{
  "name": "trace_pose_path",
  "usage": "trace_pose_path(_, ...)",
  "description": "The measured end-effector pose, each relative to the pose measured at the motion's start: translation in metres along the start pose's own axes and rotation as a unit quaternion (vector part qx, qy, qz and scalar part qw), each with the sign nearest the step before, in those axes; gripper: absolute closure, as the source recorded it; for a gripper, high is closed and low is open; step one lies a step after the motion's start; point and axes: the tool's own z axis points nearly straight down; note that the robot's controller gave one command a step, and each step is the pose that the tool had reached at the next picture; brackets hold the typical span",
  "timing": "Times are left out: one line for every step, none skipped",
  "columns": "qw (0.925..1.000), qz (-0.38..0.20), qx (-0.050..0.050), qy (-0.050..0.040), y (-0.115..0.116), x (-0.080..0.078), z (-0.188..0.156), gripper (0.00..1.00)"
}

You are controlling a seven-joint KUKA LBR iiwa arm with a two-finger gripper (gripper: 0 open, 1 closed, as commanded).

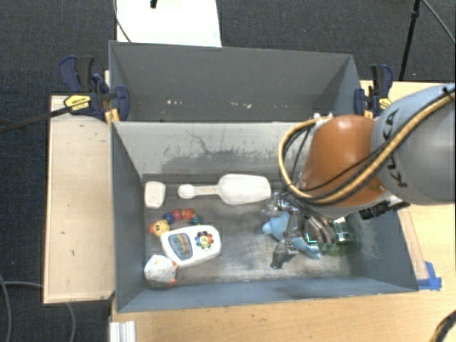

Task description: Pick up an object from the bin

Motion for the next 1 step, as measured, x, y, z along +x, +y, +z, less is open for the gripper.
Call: trace_pose_path(1.0, 0.001, 0.0, -0.0041, -0.0001, -0.002, -0.0041, 0.0)
